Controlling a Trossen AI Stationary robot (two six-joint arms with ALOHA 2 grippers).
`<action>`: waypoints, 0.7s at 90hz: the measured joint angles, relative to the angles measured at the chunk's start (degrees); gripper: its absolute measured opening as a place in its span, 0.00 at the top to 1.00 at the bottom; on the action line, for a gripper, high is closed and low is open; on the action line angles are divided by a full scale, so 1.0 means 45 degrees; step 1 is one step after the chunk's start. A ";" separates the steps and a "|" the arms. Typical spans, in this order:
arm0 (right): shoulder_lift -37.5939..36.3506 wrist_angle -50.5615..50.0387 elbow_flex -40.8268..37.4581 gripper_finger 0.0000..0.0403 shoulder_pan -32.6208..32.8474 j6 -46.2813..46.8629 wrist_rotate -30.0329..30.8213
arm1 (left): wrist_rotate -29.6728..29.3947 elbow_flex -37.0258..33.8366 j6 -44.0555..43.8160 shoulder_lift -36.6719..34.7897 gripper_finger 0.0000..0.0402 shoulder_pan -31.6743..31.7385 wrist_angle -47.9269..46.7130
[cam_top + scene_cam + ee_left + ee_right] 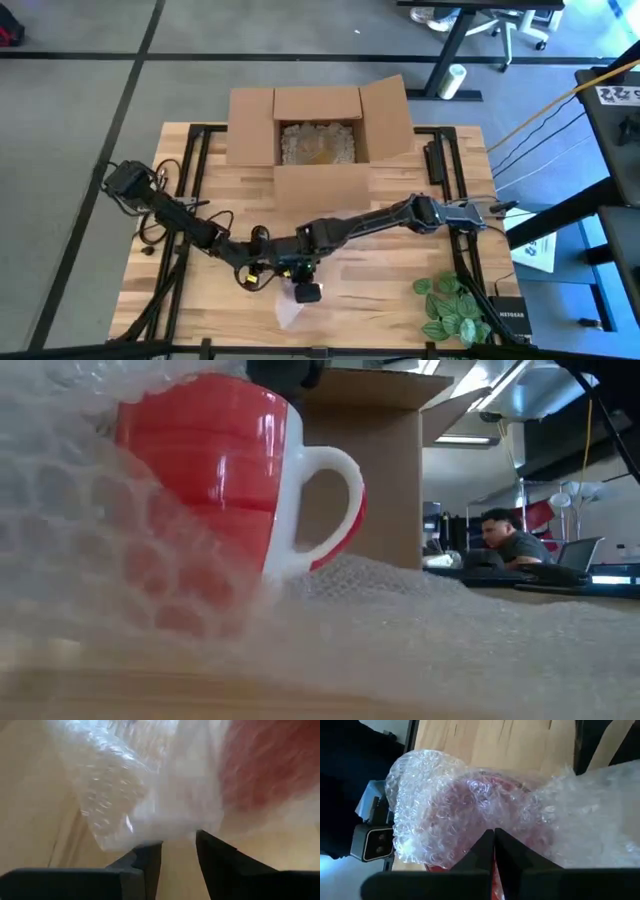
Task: Wrap mug
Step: Wrap the red mug using the bubble wrap
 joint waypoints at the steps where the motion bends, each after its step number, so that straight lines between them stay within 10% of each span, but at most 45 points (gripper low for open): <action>1: 0.0000 -0.0012 0.0000 1.00 0.0000 -0.0023 0.0000 | 0.0000 0.0000 -0.0006 -0.0058 0.74 0.0000 -0.0136; 31: 0.0023 0.0149 -0.0208 1.00 0.0000 -0.0166 -0.0010 | -0.2843 -0.0158 0.0415 -0.0937 0.74 0.0110 -0.1767; 63: 0.0243 0.0265 -0.0209 1.00 -0.0019 -0.0171 -0.0340 | -0.1901 -0.0160 0.2546 -0.0920 0.74 0.0865 0.1811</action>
